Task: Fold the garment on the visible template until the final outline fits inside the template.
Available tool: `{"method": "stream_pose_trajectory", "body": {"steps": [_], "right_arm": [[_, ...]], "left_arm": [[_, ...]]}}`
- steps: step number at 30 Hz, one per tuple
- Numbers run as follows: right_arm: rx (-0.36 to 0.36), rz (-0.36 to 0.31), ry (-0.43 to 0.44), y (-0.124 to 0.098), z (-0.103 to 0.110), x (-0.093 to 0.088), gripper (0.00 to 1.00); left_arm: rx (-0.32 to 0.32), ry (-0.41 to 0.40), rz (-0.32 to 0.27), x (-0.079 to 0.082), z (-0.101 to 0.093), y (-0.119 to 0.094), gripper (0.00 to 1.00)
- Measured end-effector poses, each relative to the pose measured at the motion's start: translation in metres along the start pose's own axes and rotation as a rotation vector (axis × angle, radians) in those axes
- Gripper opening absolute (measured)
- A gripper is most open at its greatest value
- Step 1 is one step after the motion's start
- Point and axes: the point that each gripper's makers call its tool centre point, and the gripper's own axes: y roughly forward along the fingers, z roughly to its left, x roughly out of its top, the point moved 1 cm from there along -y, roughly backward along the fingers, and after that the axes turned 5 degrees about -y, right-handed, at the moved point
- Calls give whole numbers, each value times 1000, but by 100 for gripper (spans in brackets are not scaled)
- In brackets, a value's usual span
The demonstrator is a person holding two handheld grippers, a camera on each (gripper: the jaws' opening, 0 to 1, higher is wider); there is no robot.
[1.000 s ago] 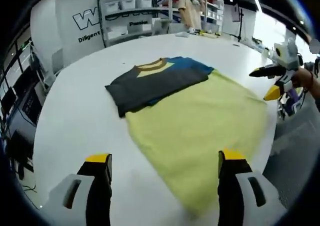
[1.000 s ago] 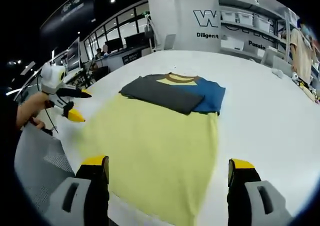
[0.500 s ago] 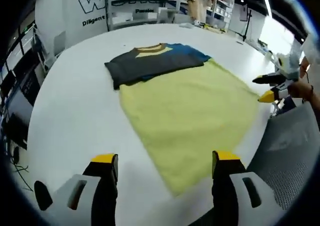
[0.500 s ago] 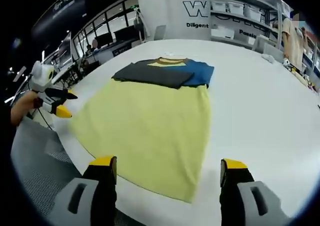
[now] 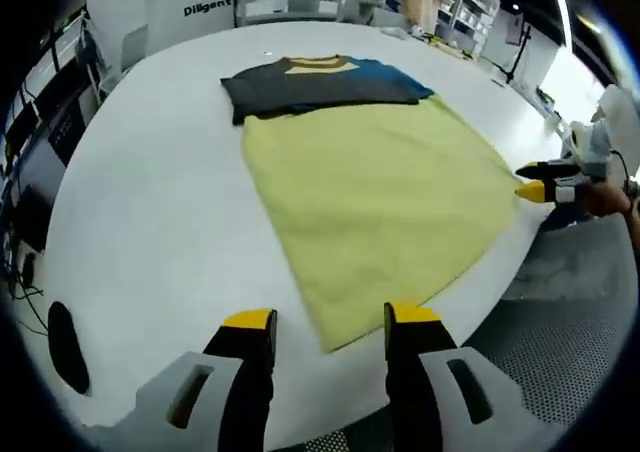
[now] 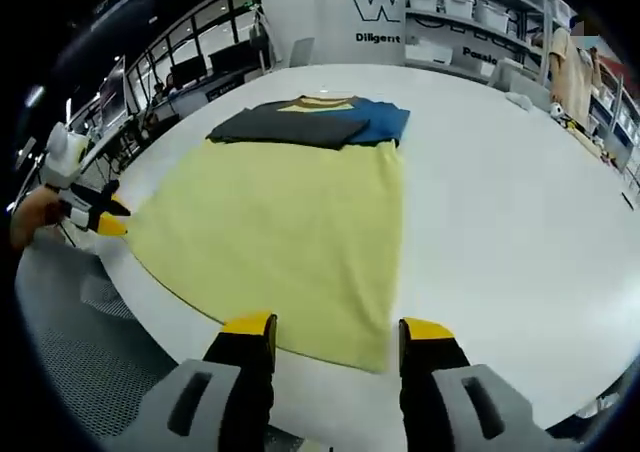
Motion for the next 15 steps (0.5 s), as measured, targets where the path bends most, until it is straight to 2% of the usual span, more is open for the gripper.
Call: {"method": "stream_pose_trajectory", "body": {"steps": [1, 2, 5, 15], "right_arm": [[-6, 6, 2, 0, -1, -2, 38], [-14, 14, 0, -1, -2, -3, 35], [-45, 28, -5, -3, -7, -6, 26], [-80, 53, 5, -7, -12, -11, 9]], "left_arm": [[8, -8, 5, -2, 1, 0, 39], [16, 1, -20, 2, 2, -1, 36], [20, -41, -2, -1, 3, -2, 31], [61, -3, 11, -2, 6, -1, 18]]}}
